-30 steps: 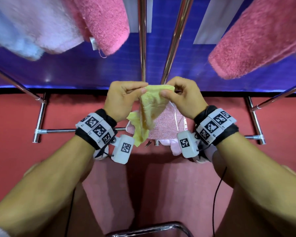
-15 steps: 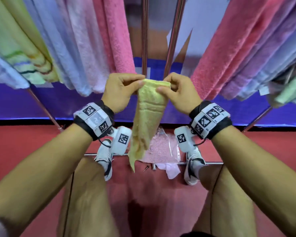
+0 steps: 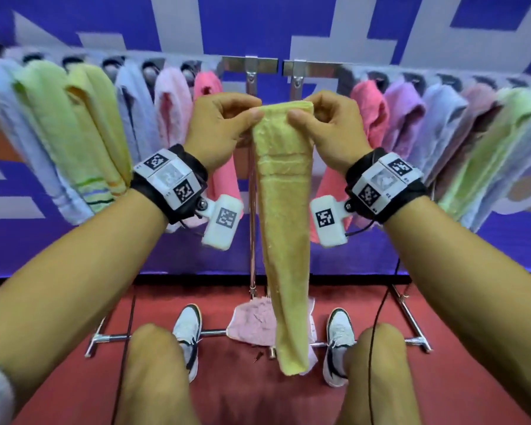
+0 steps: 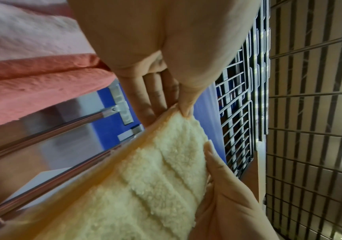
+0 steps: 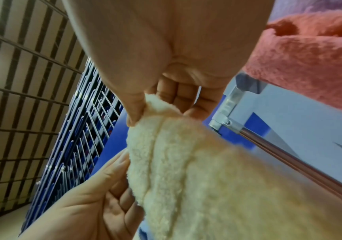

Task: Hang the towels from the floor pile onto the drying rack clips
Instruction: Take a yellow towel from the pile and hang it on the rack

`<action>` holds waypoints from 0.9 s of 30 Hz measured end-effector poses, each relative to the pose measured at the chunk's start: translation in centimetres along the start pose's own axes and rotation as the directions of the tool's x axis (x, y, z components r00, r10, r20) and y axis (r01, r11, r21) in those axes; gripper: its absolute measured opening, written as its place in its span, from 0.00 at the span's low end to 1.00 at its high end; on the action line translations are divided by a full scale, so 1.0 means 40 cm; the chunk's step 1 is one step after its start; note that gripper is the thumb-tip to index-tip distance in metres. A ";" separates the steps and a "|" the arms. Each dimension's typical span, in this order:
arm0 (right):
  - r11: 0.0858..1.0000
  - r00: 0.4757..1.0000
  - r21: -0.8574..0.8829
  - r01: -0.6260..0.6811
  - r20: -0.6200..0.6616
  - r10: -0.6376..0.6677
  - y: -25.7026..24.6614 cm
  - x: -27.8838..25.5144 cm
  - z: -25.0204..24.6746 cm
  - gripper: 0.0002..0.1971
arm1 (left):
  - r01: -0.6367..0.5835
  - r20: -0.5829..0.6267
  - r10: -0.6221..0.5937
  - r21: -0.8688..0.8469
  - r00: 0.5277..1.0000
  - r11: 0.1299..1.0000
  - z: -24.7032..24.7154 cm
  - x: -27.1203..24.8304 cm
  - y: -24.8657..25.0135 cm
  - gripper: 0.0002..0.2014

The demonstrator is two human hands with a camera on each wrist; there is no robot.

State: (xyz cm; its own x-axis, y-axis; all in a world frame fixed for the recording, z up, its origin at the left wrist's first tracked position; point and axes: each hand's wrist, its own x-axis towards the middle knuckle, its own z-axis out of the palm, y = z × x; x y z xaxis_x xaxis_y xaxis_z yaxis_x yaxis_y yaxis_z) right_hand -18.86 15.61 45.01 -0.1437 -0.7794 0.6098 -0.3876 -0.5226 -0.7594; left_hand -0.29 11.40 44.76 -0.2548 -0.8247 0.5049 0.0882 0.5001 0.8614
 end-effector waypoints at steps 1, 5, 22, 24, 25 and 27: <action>1.000 0.999 0.017 0.011 -0.032 -0.011 -0.024 0.011 -0.007 0.10 | -0.012 0.002 0.012 -0.009 1.000 1.000 0.006 0.012 0.029 0.04; 0.996 0.991 0.090 -0.002 -0.136 0.014 -0.070 0.025 -0.009 0.08 | -0.056 0.014 0.057 -0.076 0.998 0.996 0.032 0.044 0.118 0.04; 0.998 0.987 0.056 -0.031 -0.157 0.039 -0.199 0.134 0.014 0.08 | 0.229 0.329 -0.215 -0.003 0.920 0.973 0.030 -0.017 -0.033 0.18; 0.999 0.978 0.021 -0.040 -0.206 0.043 -0.204 0.155 -0.015 0.09 | 0.286 0.346 -0.279 0.031 0.896 0.958 0.028 -0.035 -0.074 0.15; 0.999 0.967 -0.003 -0.052 -0.249 0.050 -0.202 0.163 -0.035 0.09 | 0.301 0.346 -0.292 0.029 0.892 0.953 0.023 -0.039 -0.085 0.14; 0.993 0.930 -0.047 -0.104 -0.360 0.080 -0.188 0.179 -0.092 0.11 | 0.317 0.366 -0.310 0.042 0.877 0.947 0.005 -0.040 -0.084 0.10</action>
State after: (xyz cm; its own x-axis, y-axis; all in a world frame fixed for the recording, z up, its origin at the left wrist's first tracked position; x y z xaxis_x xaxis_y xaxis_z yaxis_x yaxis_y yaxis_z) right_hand -20.34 15.23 55.93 -0.4921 -0.6422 0.5878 -0.4132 -0.4220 -0.8069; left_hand -0.36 11.10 41.04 -0.6031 -0.7823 0.1556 -0.0383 0.2232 0.9740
